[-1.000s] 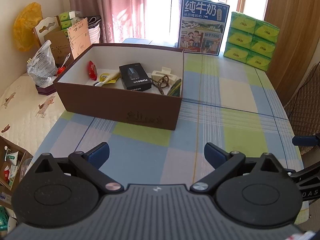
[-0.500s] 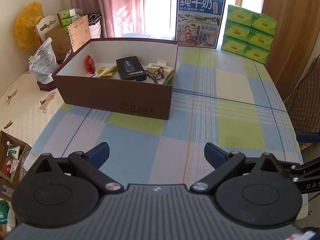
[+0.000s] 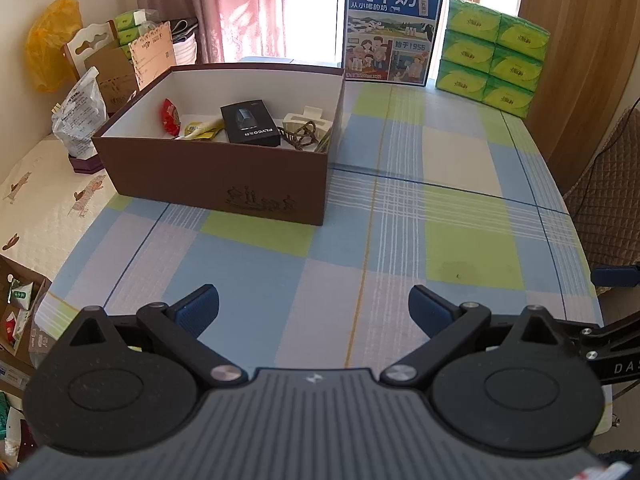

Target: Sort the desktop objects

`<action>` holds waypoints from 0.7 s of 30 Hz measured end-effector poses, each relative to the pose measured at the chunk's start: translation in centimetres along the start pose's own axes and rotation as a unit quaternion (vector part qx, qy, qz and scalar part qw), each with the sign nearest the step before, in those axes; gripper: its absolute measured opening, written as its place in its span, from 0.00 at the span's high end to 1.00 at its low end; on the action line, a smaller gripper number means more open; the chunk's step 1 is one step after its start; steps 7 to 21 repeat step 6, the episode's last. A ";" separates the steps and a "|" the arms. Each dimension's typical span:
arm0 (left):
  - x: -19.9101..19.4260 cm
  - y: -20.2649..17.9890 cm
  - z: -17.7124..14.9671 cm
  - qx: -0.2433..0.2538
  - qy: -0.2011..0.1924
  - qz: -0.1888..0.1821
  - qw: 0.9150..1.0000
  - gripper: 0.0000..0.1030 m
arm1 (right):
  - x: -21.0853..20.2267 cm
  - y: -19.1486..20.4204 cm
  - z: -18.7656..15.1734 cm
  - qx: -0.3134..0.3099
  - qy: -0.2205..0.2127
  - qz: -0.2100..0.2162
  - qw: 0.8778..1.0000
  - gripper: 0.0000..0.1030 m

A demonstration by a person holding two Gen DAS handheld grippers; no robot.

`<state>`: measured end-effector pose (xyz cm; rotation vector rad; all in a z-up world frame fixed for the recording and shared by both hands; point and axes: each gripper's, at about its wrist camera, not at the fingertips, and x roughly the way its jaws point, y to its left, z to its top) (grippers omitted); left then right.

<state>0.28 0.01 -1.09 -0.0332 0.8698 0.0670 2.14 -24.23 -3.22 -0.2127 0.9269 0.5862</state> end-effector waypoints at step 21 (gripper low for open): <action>0.3 -0.1 0.3 -0.002 -0.002 0.003 1.000 0.03 | 0.1 -0.1 0.3 0.002 0.000 0.001 1.000 0.02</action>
